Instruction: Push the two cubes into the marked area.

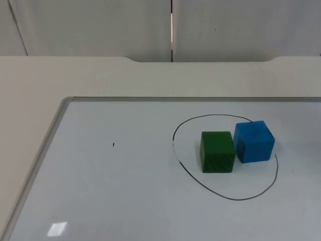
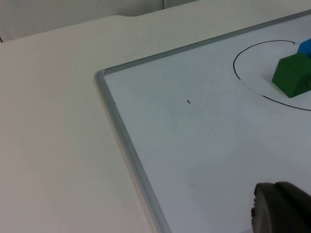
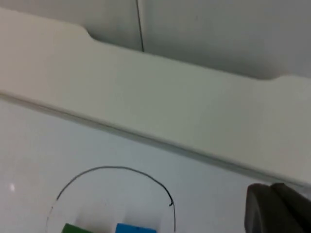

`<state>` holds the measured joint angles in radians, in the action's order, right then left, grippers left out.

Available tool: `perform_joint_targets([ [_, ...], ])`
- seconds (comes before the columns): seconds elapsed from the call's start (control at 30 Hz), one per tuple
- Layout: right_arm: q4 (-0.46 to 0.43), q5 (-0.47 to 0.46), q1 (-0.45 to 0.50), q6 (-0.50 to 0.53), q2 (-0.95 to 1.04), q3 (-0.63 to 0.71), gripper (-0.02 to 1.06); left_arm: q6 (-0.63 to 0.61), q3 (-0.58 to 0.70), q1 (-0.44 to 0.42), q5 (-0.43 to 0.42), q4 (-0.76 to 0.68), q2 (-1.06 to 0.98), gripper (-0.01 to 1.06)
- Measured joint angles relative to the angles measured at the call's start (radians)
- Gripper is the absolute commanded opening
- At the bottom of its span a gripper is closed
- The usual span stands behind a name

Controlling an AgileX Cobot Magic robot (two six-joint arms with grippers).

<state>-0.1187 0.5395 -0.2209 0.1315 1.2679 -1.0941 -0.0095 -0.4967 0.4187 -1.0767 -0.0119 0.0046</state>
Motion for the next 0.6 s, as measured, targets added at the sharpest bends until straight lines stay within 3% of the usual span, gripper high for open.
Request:
perform_joint_targets([
  [0.17, 0.010, 0.015, 0.000, 0.002, -0.108, 0.026, 0.00, 0.000, 0.000, 0.000, 0.000, 0.000, 0.000, 0.00],
  [0.6, 0.033, 0.019, 0.000, 0.004, -0.400, 0.260, 0.00, 0.000, 0.000, 0.000, 0.000, 0.000, 0.000, 0.00],
])
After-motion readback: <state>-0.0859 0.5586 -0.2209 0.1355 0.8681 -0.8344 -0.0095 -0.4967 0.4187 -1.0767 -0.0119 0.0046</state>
